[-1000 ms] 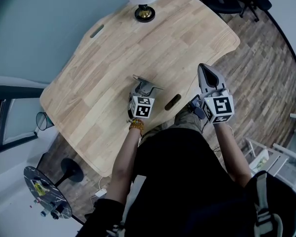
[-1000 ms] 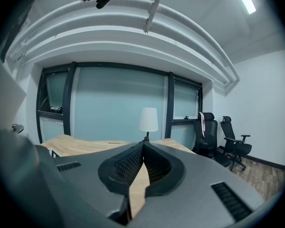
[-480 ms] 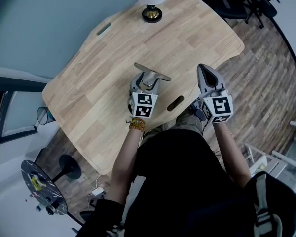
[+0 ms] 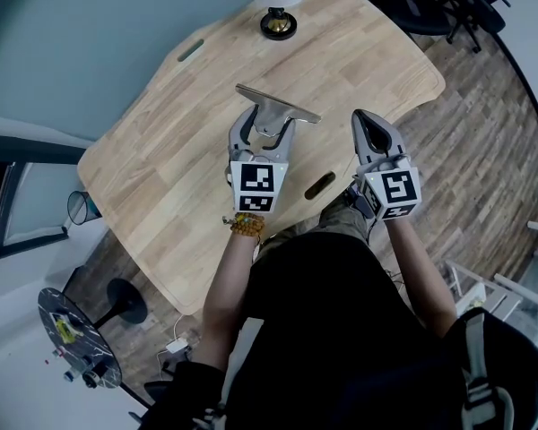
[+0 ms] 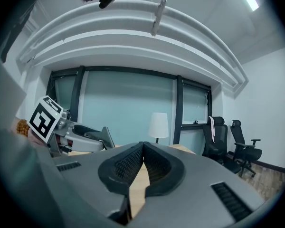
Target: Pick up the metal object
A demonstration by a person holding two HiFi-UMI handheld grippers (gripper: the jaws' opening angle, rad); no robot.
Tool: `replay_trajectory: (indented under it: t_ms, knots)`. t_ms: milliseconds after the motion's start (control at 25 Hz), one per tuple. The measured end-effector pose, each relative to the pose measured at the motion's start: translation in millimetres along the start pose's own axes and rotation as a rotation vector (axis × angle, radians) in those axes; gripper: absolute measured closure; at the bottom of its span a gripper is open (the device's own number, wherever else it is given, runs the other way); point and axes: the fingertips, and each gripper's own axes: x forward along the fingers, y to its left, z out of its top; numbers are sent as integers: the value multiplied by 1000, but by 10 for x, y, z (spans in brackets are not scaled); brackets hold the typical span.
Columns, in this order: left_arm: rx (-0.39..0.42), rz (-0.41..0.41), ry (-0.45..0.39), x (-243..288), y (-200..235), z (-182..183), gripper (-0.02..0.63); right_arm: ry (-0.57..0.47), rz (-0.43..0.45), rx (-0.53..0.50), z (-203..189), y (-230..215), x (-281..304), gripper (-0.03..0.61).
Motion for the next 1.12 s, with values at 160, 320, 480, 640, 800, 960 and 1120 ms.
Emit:
replay_trajectory:
  t_ms: [160,320,480,640,800,960,1120]
  knots:
    - [8,16,-73,-69,49,336,310,-11,8,-5,48,38,26,574]
    - [21,29,-146,-189,45,643,310,-26,14,-11,118,56,51,574]
    - [33,38,-212,-322,4,891,310,-45,18,-16,207,57,56,574]
    - [24,49,-262,-449,3,1089,310,-61,28,-23,276,95,50,574]
    - [14,66,-316,-582,20,1344,310,-73,35,-32,351,127,36,574]
    - [19,86,-383,-732,24,1593,310,-94,38,-32,446,140,20,574]
    - [40,107,-427,-855,2,1690,310,-115,43,-36,525,174,1,574]
